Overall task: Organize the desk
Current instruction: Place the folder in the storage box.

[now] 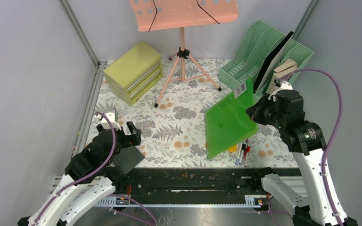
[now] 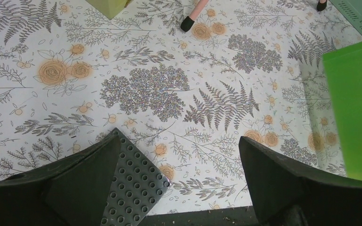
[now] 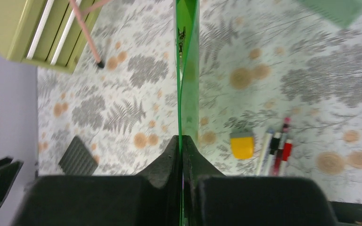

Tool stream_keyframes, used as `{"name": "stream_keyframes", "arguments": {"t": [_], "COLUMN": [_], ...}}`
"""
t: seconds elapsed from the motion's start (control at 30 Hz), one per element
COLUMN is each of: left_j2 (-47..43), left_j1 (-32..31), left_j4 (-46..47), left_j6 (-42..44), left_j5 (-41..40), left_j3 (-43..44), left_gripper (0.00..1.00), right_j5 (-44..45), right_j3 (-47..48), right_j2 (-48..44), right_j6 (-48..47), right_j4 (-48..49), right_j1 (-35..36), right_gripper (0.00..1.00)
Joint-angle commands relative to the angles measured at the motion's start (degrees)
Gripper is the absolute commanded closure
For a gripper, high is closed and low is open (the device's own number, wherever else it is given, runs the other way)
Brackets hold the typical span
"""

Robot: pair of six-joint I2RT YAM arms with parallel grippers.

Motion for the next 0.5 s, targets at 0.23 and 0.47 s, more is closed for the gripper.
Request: {"name": "stream_keyframes", "arguments": {"t": [0.23, 0.47], "left_j2": [2.8, 3.2], "left_j1": [0.0, 0.1], "left_j4": [1.5, 1.5], "left_j6": [-1.0, -1.0], "left_j5": [-0.5, -0.4], "left_j3": [-0.3, -0.5], "left_gripper": [0.01, 0.01], "right_j5": [20.7, 22.0], "right_j3": [18.2, 26.6], "right_j2": [4.2, 6.1], "right_j6": [-4.0, -6.0], "right_j4": [-7.1, -6.9], "right_j1": [0.3, 0.3], "right_gripper": [1.0, 1.0]}}
